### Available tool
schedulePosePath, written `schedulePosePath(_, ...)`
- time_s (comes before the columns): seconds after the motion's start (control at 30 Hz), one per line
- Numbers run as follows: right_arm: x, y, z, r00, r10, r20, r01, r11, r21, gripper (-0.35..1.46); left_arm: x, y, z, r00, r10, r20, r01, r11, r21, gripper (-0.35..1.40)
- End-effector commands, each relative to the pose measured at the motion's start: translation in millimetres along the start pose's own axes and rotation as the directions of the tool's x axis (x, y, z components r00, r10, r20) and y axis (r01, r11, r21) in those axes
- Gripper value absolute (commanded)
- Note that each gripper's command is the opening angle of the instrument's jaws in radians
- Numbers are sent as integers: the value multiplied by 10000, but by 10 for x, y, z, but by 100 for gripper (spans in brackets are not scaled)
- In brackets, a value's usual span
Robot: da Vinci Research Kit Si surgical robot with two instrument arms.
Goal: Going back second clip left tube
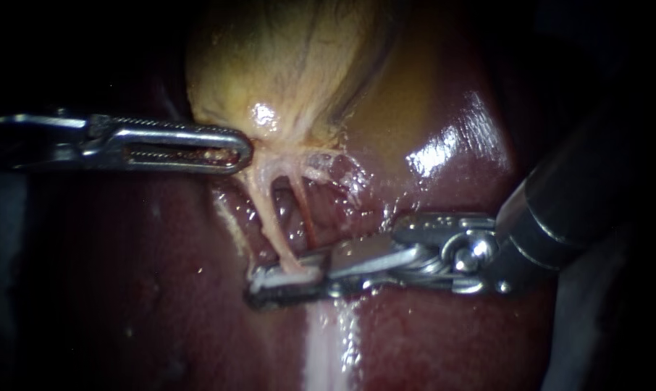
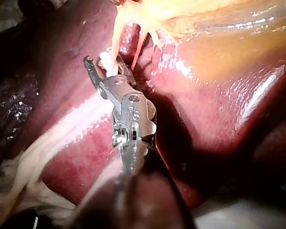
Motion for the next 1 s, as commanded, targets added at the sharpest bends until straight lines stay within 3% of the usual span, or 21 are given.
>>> schedulePosePath(0.03, 0, 1, 0, 9997, -235, -39, 235, 9997, -105, 46, -1, 0, 0, 10000, 5, -2, -5, 10000, 12, -35)
schedulePosePath(0.2, 2, 4, -3, 9976, -688, -115, 682, 9966, -460, 49, -1, 0, 0, 10000, 8, -3, -8, 10000, 13, -35)
schedulePosePath(0.53, 6, 0, -29, 9962, -855, -139, 849, 9955, -416, 49, -2, -1, 0, 10000, 13, -1, -13, 10000, 10, -35)
schedulePosePath(0.73, 6, -8, -61, 9942, -1061, -160, 1057, 9941, -245, 49, -2, -2, -1, 10000, 19, 7, -19, 10000, -1, -35)
schedulePosePath(1.0, 20, -23, -117, 9800, -1976, -234, 1976, 9803, -22, 49, -2, -4, -1, 10000, 23, 12, -23, 10000, -9, -35)
